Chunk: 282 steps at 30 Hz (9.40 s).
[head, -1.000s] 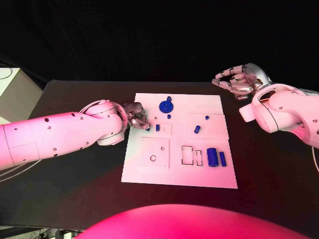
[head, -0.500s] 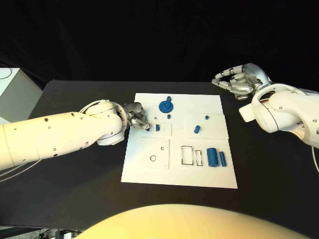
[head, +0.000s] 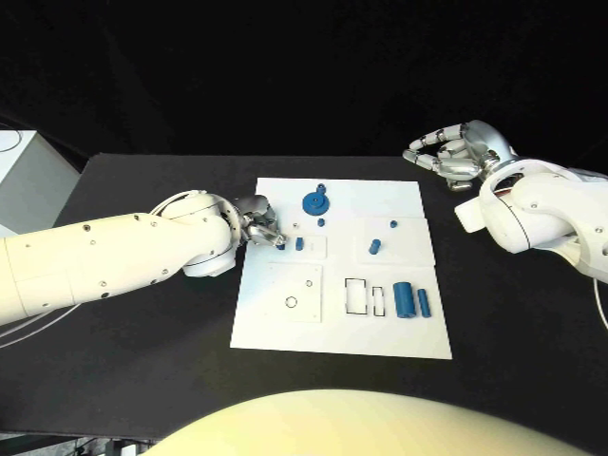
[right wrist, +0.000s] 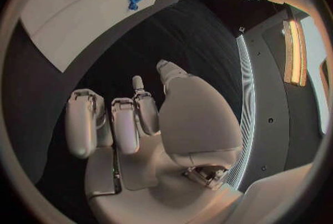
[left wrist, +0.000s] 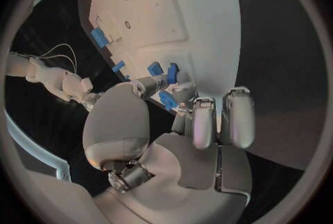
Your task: Assemble the parts on the task board
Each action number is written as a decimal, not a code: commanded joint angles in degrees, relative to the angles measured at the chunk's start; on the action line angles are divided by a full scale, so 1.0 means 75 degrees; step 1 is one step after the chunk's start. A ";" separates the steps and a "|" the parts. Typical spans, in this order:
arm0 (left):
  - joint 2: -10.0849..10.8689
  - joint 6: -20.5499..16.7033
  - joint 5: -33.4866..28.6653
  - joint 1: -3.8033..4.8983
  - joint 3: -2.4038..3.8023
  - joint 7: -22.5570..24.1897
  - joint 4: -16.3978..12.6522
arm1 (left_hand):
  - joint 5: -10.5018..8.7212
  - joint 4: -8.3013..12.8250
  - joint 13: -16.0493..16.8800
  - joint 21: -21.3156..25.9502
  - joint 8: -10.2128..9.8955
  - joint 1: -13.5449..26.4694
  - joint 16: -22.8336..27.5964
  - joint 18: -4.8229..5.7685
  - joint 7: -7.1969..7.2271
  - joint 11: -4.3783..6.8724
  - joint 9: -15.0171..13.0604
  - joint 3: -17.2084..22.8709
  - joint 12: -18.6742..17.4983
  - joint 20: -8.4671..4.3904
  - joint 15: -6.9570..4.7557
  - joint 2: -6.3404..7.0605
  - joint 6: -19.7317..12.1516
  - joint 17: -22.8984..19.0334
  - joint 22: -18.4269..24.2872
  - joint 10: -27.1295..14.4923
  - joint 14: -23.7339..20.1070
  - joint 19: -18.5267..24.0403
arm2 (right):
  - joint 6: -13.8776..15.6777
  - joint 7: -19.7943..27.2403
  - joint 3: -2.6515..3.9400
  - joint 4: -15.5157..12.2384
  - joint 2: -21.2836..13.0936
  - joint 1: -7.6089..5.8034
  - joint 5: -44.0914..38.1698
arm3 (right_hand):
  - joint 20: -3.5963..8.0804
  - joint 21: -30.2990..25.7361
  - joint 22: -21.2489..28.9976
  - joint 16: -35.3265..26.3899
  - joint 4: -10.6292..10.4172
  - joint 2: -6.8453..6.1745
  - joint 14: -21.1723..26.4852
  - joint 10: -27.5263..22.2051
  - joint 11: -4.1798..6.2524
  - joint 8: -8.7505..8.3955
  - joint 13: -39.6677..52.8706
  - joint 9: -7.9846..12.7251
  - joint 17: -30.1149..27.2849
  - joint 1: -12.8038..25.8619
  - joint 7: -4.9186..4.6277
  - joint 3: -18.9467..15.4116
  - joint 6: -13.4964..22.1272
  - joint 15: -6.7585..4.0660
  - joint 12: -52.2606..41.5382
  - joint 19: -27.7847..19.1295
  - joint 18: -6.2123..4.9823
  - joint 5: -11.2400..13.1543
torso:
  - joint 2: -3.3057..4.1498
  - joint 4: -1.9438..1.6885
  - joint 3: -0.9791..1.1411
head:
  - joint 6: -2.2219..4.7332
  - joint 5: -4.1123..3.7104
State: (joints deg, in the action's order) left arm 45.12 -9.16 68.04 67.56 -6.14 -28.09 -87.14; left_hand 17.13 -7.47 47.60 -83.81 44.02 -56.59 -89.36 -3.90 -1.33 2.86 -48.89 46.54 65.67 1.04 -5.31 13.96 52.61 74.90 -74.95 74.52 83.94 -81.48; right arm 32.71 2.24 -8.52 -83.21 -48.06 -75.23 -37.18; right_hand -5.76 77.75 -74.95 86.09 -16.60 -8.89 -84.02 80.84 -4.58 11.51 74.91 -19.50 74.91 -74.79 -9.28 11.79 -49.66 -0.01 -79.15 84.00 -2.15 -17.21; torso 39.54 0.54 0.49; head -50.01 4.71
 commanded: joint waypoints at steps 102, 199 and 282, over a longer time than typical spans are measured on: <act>-0.1086 -0.1140 0.1807 0.0191 0.0111 0.3689 0.0938 | 0.0025 0.0298 -0.3757 0.3259 -0.1850 -0.3272 0.2946 -0.0876 -0.1078 -0.1287 0.2718 -0.1689 -0.3011 0.0968 0.1080 0.0312 -0.1942 -0.3272 0.3854 -0.4305 -0.2710 0.3970 | -0.0047 0.0333 0.0001 0.0161 0.0094 0.0036 0.0024 | 0.0001 -0.1957 0.0224 -0.0739 0.0030 -0.0098 -0.0098 -0.1446 0.0030 0.0155 -0.1006 -0.0030 -0.0349 0.0122 -0.0005 0.0384 0.0166 -0.0012 0.1838 -0.0578 -0.0460 -0.0057 | 0.0007 0.0000 -0.0014 | 0.0175 -0.0290; -0.1974 -0.0005 0.3005 0.0171 0.0010 0.2981 0.1985 | -0.0172 0.1118 -0.5776 0.1854 -0.3213 -0.3418 0.1443 -0.0609 -0.0963 -0.1017 0.4175 -0.1295 -0.5281 0.0748 0.0825 -0.0395 0.0429 -0.3821 0.2173 -0.1636 -0.1765 0.2833 | 0.0233 0.1629 0.0001 0.0331 0.0255 0.0069 0.1166 | -0.1069 -0.9891 0.7905 -1.0159 0.1001 -0.0367 0.3295 -0.3270 -0.0703 0.0058 -0.9478 0.0160 -0.7449 0.0335 -0.0512 0.2470 0.0083 0.0990 0.8669 -0.3827 -0.1114 -0.0334 | -0.0002 -0.0001 -0.0018 | 0.0125 -0.0318; -0.0836 0.0484 0.2414 0.0178 0.0302 0.2901 0.1298 | -0.0192 0.1179 -0.5741 0.1764 -0.3317 -0.3227 0.1409 -0.0580 -0.0933 -0.0980 0.4108 -0.1348 -0.5699 0.0752 0.0801 -0.0297 0.0638 -0.3733 0.2050 -0.1291 -0.1631 0.2724 | 0.0092 0.1666 -0.0005 0.0606 0.0308 0.0185 0.1208 | -0.1084 -0.9879 0.8256 -1.0316 0.1106 -0.0323 0.3189 -0.3210 -0.0711 -0.0037 -0.9512 0.0208 -0.7678 0.0373 -0.0509 0.2491 0.0030 0.0998 0.8962 -0.3800 -0.1120 -0.0338 | -0.0055 -0.0025 -0.0006 | 0.0052 -0.0259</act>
State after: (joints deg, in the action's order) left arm 38.89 -6.71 85.89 68.90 -3.89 -6.49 -77.28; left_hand 15.53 1.44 4.50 -70.71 19.09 -81.17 -78.72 -8.79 -8.26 -4.40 -17.98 36.76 23.11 6.57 0.64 11.70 57.12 46.96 -59.62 64.43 71.67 -61.23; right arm 34.09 13.98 -8.56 -78.58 -45.81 -73.87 -27.99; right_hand -13.65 3.82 -13.08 8.99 -8.52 -11.53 -59.76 56.71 -9.93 11.62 3.64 -18.03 17.37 -72.46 -12.45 30.44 -48.96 7.46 -12.28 55.45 -10.19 -19.42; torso 39.16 0.37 0.44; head -49.56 2.79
